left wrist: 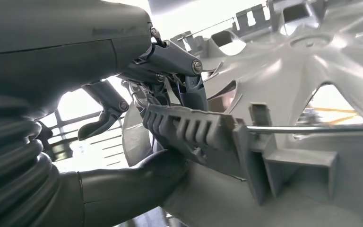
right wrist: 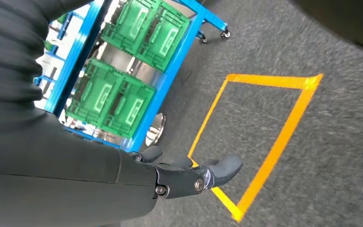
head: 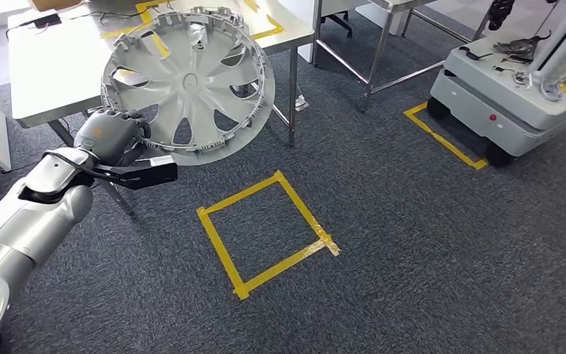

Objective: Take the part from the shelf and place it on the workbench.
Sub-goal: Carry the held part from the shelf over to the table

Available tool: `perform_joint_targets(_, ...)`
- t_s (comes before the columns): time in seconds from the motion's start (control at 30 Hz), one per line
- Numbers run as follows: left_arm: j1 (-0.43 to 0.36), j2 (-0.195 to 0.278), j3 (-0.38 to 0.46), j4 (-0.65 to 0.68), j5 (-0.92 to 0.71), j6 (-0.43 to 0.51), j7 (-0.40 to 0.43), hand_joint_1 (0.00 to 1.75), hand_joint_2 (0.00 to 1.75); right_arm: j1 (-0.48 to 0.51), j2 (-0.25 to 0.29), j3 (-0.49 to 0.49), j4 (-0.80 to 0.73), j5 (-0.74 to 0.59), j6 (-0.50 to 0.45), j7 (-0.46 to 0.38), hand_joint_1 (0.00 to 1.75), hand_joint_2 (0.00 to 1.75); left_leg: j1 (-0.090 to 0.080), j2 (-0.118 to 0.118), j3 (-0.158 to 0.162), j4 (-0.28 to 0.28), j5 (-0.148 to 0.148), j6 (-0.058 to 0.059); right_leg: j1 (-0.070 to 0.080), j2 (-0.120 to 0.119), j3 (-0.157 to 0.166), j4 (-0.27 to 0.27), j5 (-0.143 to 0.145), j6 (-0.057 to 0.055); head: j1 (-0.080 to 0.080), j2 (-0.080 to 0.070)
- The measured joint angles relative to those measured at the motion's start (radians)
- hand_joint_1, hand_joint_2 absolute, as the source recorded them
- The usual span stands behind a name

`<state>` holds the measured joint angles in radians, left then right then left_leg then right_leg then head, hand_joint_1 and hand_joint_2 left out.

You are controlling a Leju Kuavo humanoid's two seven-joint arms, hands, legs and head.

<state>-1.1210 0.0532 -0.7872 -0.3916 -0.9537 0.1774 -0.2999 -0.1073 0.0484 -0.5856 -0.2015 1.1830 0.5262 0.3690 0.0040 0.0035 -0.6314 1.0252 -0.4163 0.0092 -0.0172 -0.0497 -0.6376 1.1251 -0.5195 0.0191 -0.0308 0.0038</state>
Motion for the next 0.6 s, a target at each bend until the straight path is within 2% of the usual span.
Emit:
perform_joint_targets(0.03,0.001,-0.001,0.000,0.000,0.000,0.000,0.002,1.75,1.75,0.001,0.000,0.000,0.000,0.000,0.000,0.000,0.00,1.75,0.001,-0.011,-0.001,0.000,0.000,0.003,-0.001,0.024,-0.031,0.064,-0.030,0.003,0.001,0.000)
perform_joint_targets(0.07,0.003,-0.002,0.000,0.001,0.000,0.000,0.004,1.75,1.75,0.003,0.000,0.000,0.000,0.001,0.000,-0.001,0.00,1.75,0.001,-0.022,-0.003,0.001,0.001,0.004,0.000,0.036,-0.063,0.127,-0.054,0.005,0.002,0.000)
perform_joint_targets(0.1,0.005,-0.002,0.000,0.001,0.000,0.000,0.005,1.75,1.75,0.005,0.000,0.000,0.000,0.002,0.000,-0.001,0.00,1.75,0.000,-0.035,-0.004,0.002,0.000,0.005,0.000,0.042,-0.088,0.172,-0.064,0.006,0.003,0.000)
perform_joint_targets(0.13,0.008,-0.002,0.000,0.002,-0.001,0.000,0.004,1.75,1.75,0.006,0.000,0.000,0.000,0.003,0.000,-0.002,0.00,1.75,0.001,-0.049,-0.004,0.004,0.000,0.005,0.000,0.044,-0.097,0.183,-0.054,0.006,0.003,0.000)
perform_joint_targets(0.17,0.010,-0.001,0.000,0.002,-0.001,0.000,0.002,1.75,1.75,0.006,-0.001,0.000,0.000,0.004,0.000,-0.003,0.00,1.75,0.001,-0.062,-0.004,0.006,0.000,0.004,-0.001,0.048,-0.086,0.154,-0.027,0.005,0.003,0.000)
perform_joint_targets(0.2,0.012,-0.001,0.000,0.002,-0.001,0.000,0.000,1.75,1.75,0.005,-0.001,0.000,0.000,0.005,0.000,-0.004,0.00,1.75,0.002,-0.074,-0.005,0.009,-0.001,0.002,-0.003,0.058,-0.060,0.093,0.011,0.003,0.003,0.000)
perform_joint_targets(0.27,0.013,0.000,0.001,0.002,-0.001,0.001,-0.002,1.75,1.75,0.003,-0.001,0.000,0.000,0.007,0.000,-0.004,0.00,1.75,0.001,-0.097,-0.009,0.016,-0.003,-0.007,-0.007,0.095,-0.004,-0.027,0.056,-0.002,0.002,0.000)
perform_joint_targets(0.3,0.013,0.001,0.002,0.002,-0.002,0.001,-0.003,1.75,1.75,0.003,-0.001,0.000,0.000,0.008,0.000,-0.003,0.00,1.75,0.001,-0.107,-0.013,0.017,-0.002,-0.013,-0.007,0.108,0.011,-0.060,0.062,-0.004,0.002,0.000)
perform_joint_targets(0.33,0.013,0.003,0.003,0.002,-0.002,0.002,-0.003,1.75,1.75,0.003,-0.001,0.000,0.000,0.008,0.000,-0.002,0.00,1.75,0.002,-0.117,-0.017,0.017,0.000,-0.021,-0.006,0.111,0.017,-0.070,0.058,-0.006,0.002,0.000)
perform_joint_targets(0.4,0.014,0.011,0.004,0.001,-0.003,0.003,-0.003,1.75,1.75,0.002,0.000,0.000,0.000,0.009,0.000,-0.002,0.00,1.75,0.005,-0.130,-0.023,0.014,0.004,-0.034,-0.005,0.092,0.020,-0.077,0.062,-0.016,0.003,0.000)
perform_joint_targets(0.43,0.014,0.016,0.004,0.001,-0.004,0.003,-0.003,1.75,1.75,0.001,0.000,0.000,0.000,0.009,0.000,-0.002,0.00,1.75,0.004,-0.116,-0.029,0.024,-0.003,-0.040,-0.006,0.082,0.023,-0.081,0.064,-0.023,0.000,0.000)
perform_joint_targets(0.47,0.014,0.019,0.004,0.001,-0.005,0.003,-0.003,1.75,1.75,0.001,0.000,0.000,0.000,0.009,0.000,-0.002,0.00,1.75,0.003,-0.091,-0.042,0.050,-0.019,-0.044,-0.008,0.071,0.026,-0.085,0.066,-0.030,-0.002,0.000)
perform_joint_targets(0.53,0.015,0.019,0.005,-0.001,-0.007,0.003,-0.003,1.75,1.75,0.001,0.000,0.000,0.000,0.010,0.000,-0.002,0.00,1.75,0.001,-0.034,-0.093,0.158,-0.074,-0.051,-0.007,0.050,0.029,-0.089,0.066,-0.040,-0.008,0.000)
perform_joint_targets(0.57,0.016,0.018,0.005,-0.001,-0.008,0.003,-0.003,1.75,1.75,0.002,0.000,0.000,0.000,0.010,0.000,-0.002,0.00,1.75,0.003,-0.021,-0.123,0.220,-0.097,-0.053,-0.006,0.039,0.030,-0.088,0.065,-0.042,-0.008,0.000)
perform_joint_targets(0.6,0.019,0.017,0.005,-0.001,-0.009,0.003,-0.004,1.75,1.75,0.003,0.000,0.000,0.000,0.009,0.000,-0.003,0.00,1.75,0.005,-0.014,-0.143,0.263,-0.106,-0.055,-0.005,0.029,0.031,-0.088,0.063,-0.042,-0.008,0.000)
